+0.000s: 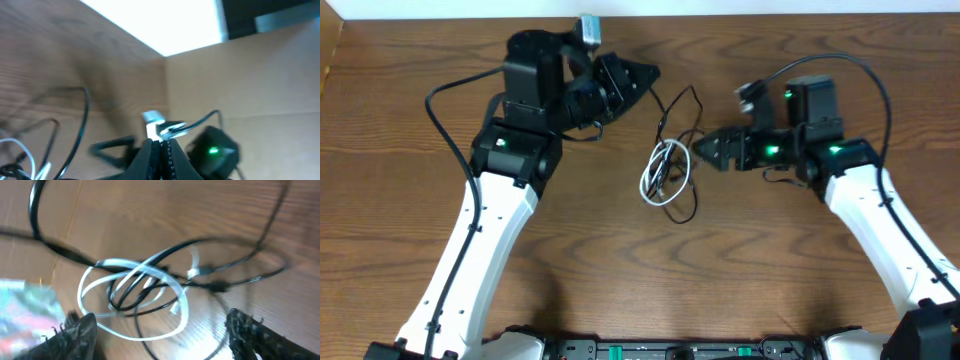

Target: Untangle cables

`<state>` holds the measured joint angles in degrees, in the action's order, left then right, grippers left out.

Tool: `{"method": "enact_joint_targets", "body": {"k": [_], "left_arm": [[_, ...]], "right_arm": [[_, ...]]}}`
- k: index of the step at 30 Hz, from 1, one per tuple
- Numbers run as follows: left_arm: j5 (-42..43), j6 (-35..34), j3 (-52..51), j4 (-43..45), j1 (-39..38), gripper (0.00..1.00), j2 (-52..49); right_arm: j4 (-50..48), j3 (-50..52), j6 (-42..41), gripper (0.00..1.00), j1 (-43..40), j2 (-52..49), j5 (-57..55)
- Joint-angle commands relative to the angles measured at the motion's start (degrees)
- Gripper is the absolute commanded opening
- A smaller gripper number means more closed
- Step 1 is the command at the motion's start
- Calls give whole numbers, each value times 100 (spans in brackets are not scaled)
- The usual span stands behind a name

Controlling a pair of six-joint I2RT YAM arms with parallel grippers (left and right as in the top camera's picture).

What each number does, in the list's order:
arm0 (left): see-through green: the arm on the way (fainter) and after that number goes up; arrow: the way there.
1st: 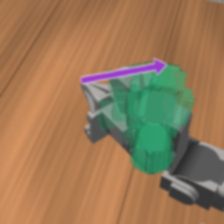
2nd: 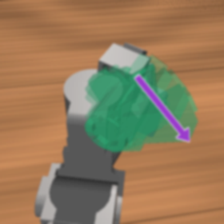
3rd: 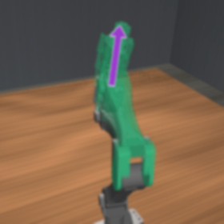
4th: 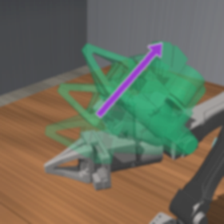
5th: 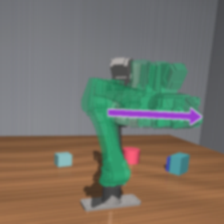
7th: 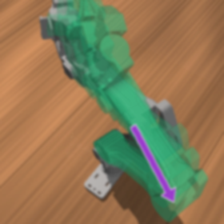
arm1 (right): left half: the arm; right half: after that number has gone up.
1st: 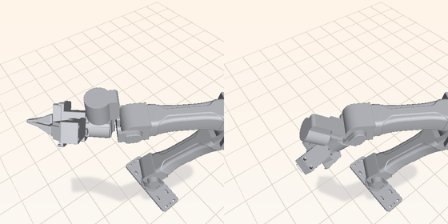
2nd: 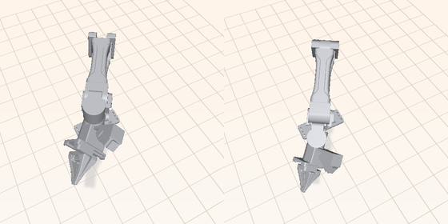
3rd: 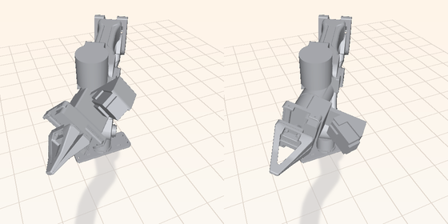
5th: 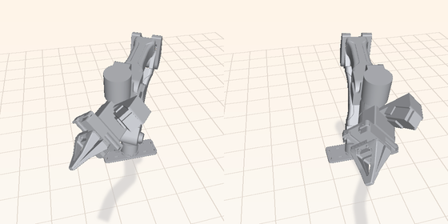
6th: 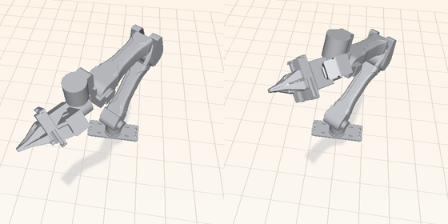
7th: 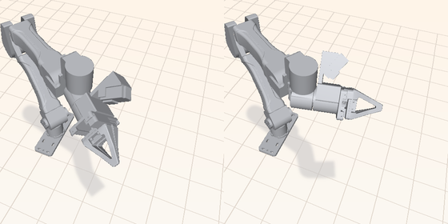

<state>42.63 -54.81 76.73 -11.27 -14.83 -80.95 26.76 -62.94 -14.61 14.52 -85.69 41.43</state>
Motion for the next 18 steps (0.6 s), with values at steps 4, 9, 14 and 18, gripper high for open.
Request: {"method": "enact_joint_targets", "body": {"k": [4,9,14,18], "left_arm": [[817,-1145,114,155,92,7,-28],[903,-1421,114,157,90,7,-28],[901,-1453,114,157,90,8,-28],[874,-1451,114,157,90,7,-28]], "right_arm": [[-525,-70,612,66,437,-225,-179],[-817,-70,387,55,660,-686,-1040],[-824,-70,225,50,695,-1182,-1390],[-1025,-70,-146,47,695,-1484,-1390]]}}
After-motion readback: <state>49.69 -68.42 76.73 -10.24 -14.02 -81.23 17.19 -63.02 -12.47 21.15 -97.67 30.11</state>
